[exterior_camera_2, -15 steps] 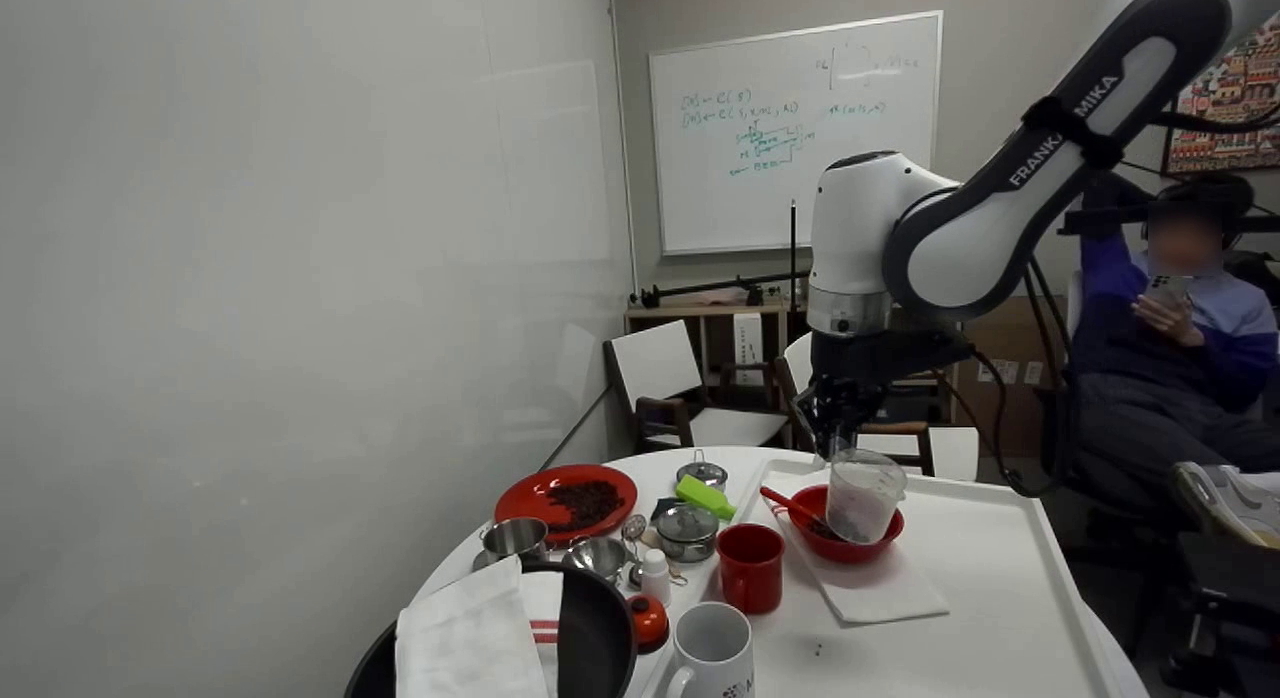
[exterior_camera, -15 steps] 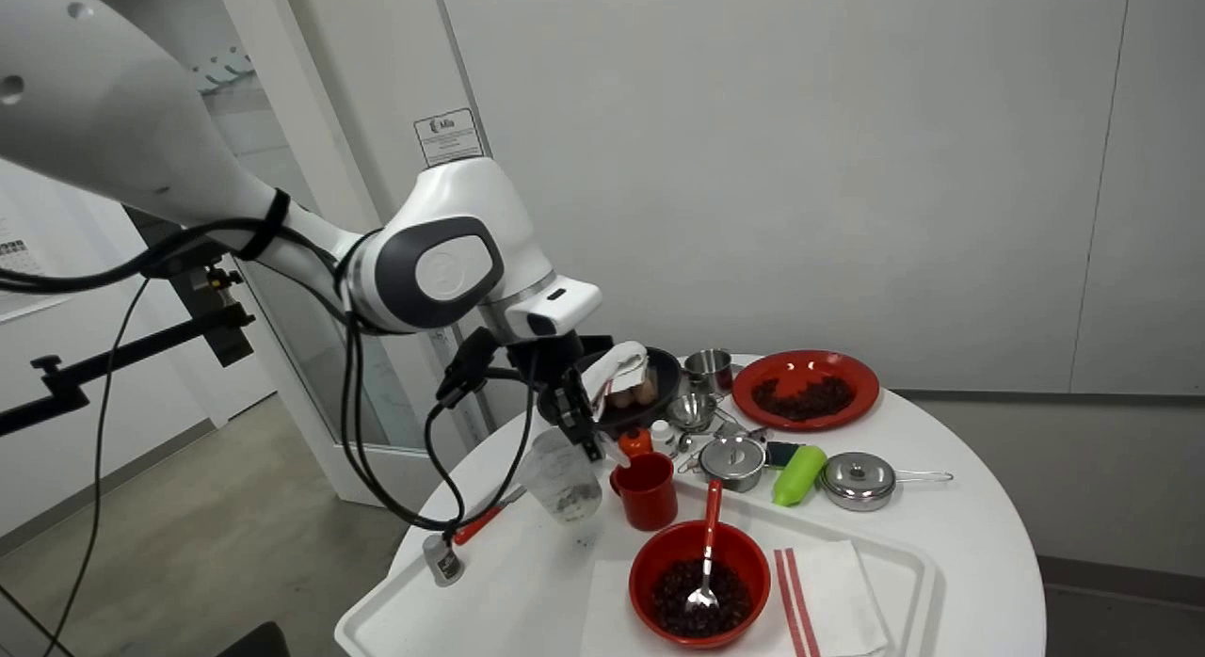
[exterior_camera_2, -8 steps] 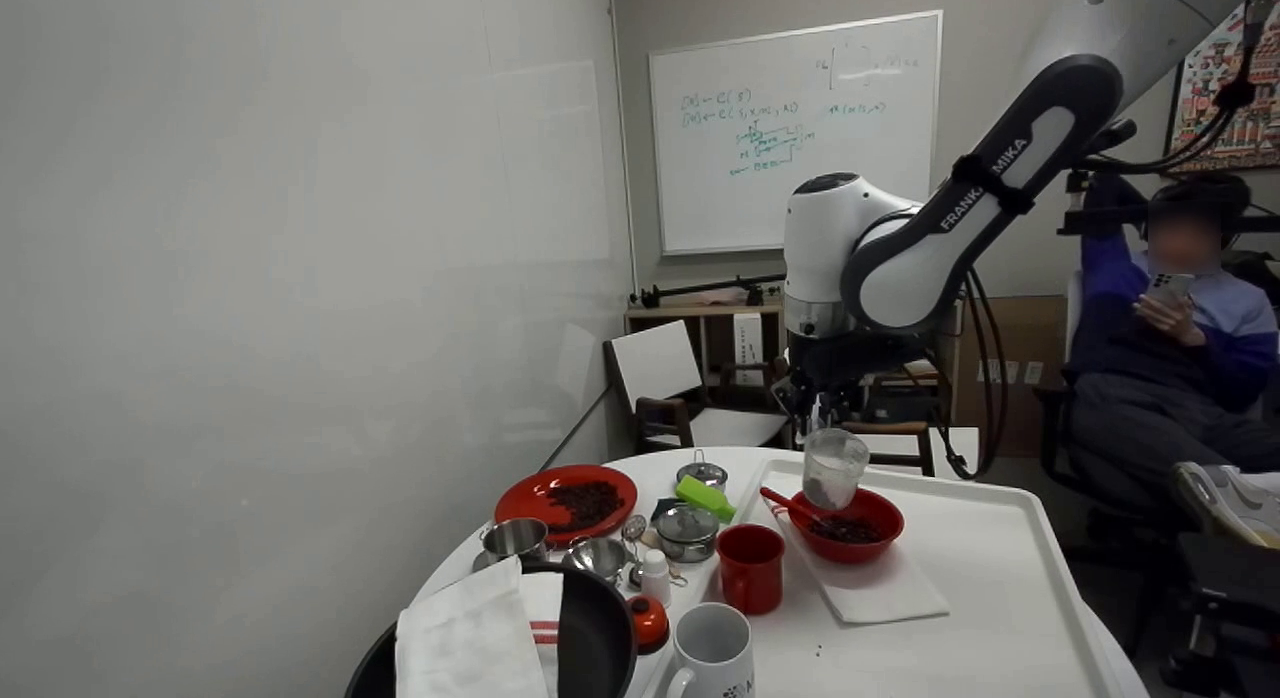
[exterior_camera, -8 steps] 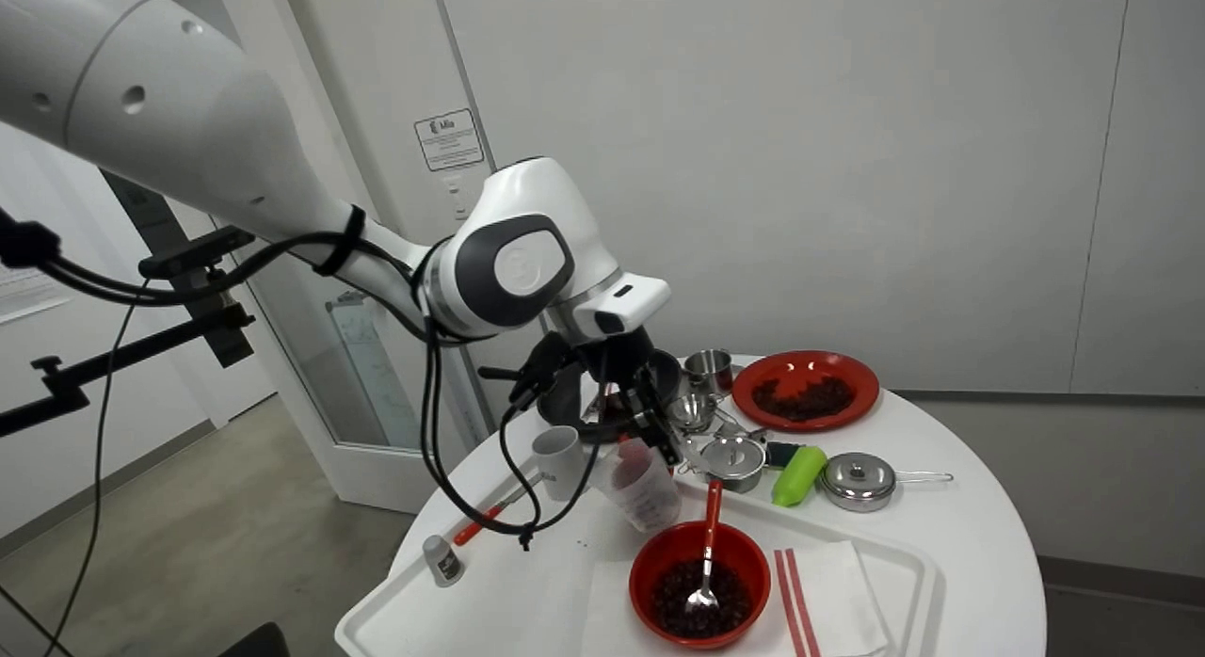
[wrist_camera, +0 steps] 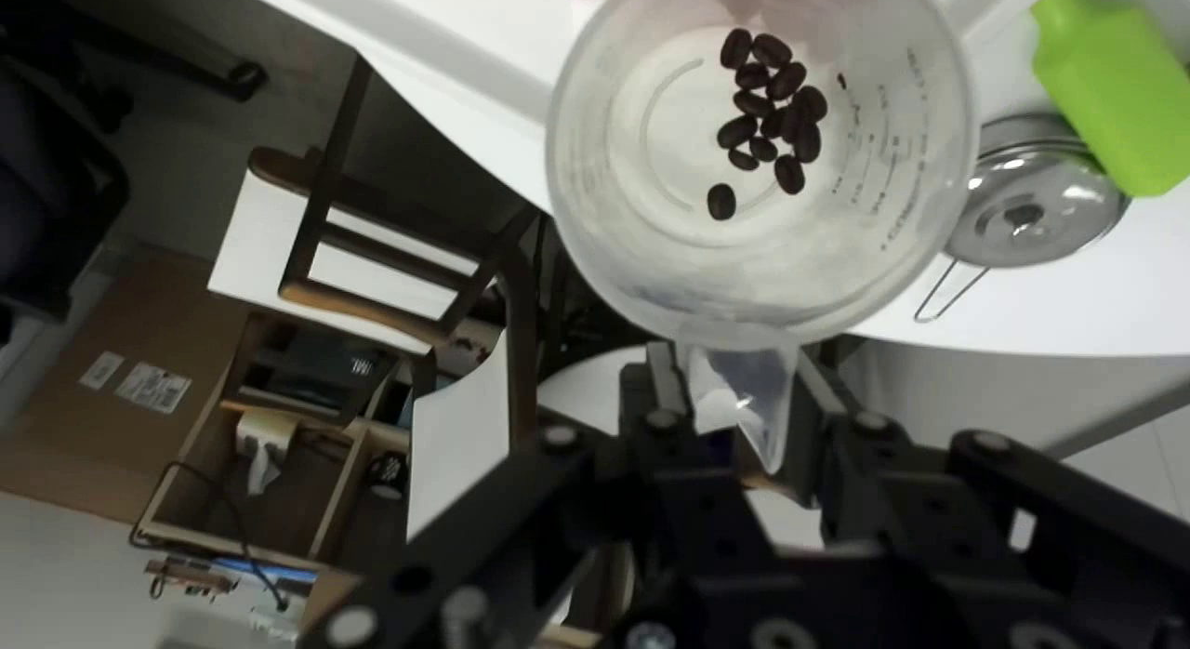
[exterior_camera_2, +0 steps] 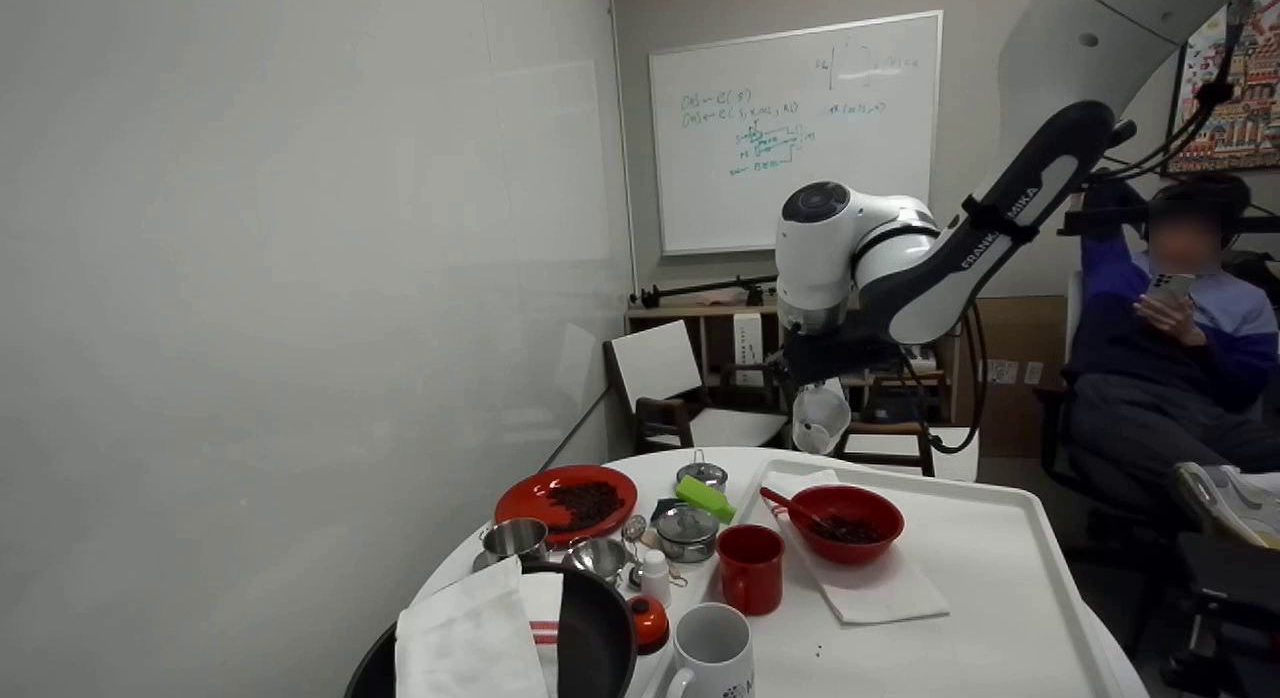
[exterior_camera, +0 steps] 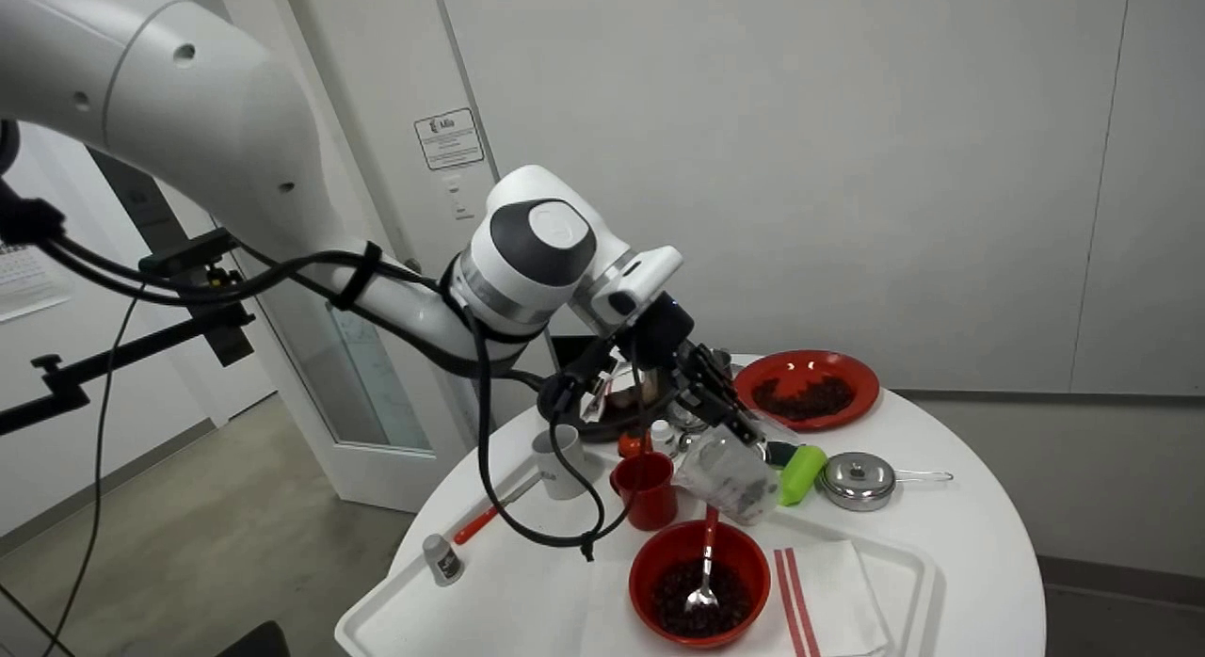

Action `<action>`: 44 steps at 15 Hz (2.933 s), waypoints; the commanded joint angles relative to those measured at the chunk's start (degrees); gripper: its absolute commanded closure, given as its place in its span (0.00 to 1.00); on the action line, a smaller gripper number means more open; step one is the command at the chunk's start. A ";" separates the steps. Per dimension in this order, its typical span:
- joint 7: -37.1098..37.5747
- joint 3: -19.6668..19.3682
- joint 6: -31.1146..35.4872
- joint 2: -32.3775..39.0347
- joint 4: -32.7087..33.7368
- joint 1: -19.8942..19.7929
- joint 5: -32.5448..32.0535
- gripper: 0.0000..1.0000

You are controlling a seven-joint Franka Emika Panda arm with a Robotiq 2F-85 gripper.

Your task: Pour the contents from the clear jar into the orange bowl

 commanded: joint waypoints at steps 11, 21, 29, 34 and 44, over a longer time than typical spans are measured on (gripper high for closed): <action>39.25 14.07 -31.60 -0.82 -2.70 0.01 -35.31 0.90; 49.83 23.72 -53.07 2.70 -3.22 -4.12 -44.02 0.90; 52.76 26.74 -63.67 7.33 -2.27 -4.37 -50.38 0.90; 53.13 27.76 -69.64 9.55 -0.33 -4.74 -50.77 0.90; 49.85 27.37 -85.72 16.80 6.76 -4.36 -54.09 0.90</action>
